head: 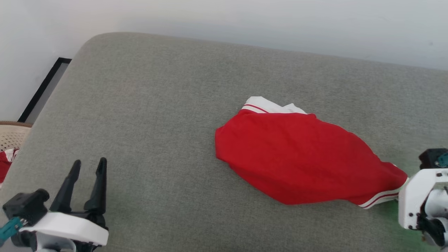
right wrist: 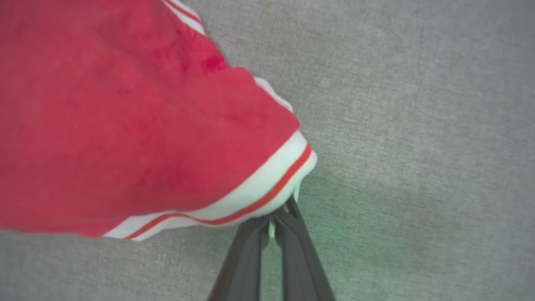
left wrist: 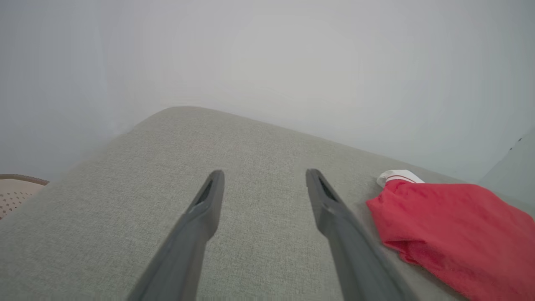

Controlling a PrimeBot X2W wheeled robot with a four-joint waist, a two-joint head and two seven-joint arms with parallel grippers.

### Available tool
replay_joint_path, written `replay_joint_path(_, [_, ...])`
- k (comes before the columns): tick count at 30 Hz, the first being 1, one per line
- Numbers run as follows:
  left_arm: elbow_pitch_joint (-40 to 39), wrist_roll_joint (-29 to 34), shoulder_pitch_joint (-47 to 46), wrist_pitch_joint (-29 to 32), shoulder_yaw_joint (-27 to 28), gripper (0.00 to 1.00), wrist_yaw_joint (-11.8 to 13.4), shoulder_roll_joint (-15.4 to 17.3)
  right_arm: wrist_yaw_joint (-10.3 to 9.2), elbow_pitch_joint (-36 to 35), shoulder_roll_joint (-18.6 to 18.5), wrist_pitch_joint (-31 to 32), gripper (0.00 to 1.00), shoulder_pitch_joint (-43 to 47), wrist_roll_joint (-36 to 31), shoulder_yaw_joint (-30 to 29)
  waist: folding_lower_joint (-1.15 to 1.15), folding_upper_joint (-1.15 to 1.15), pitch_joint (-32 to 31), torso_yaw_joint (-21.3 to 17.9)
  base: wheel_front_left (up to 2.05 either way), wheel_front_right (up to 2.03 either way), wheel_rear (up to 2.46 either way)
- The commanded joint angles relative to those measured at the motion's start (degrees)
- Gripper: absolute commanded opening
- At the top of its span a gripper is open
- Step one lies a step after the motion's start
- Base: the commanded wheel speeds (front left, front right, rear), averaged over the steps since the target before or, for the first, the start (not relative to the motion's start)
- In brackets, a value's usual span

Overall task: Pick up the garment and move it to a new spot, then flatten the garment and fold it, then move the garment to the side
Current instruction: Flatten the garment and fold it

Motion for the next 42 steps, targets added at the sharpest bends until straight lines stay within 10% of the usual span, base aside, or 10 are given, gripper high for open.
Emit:
replay_joint_path(1, [0.20,-0.42,-1.09,0.40,-0.30,1.00,-0.36,0.27,-0.10,0.87,0.39,-0.54,0.66,-0.88,-0.36,0.22,0.00,0.00,0.05,0.15,0.00,0.00,0.00])
replay_joint_path(2, [0.26,-0.51,-1.56,0.92,-0.50,1.00,-0.56,0.42,-0.11,1.99,1.09,-1.01,1.00,-1.36,-0.31,-0.21,0.00,0.00,0.07,0.13,0.00,0.00,0.00])
replay_joint_path(22, [-2.07,-8.81,-20.25,28.55,-7.40,1.00,-3.11,7.73,-0.08,-14.31,7.80,-11.94,1.00,-1.77,-0.78,-1.04,0.00,0.00,1.31,-12.36,0.00,0.00,0.00])
replay_joint_path(42, [18.82,-7.27,-36.68,60.81,-20.17,1.00,1.32,9.20,-0.06,-19.67,15.54,-47.10,1.00,-0.32,-1.66,5.01,0.00,0.00,5.42,-27.85,0.00,0.00,0.00])
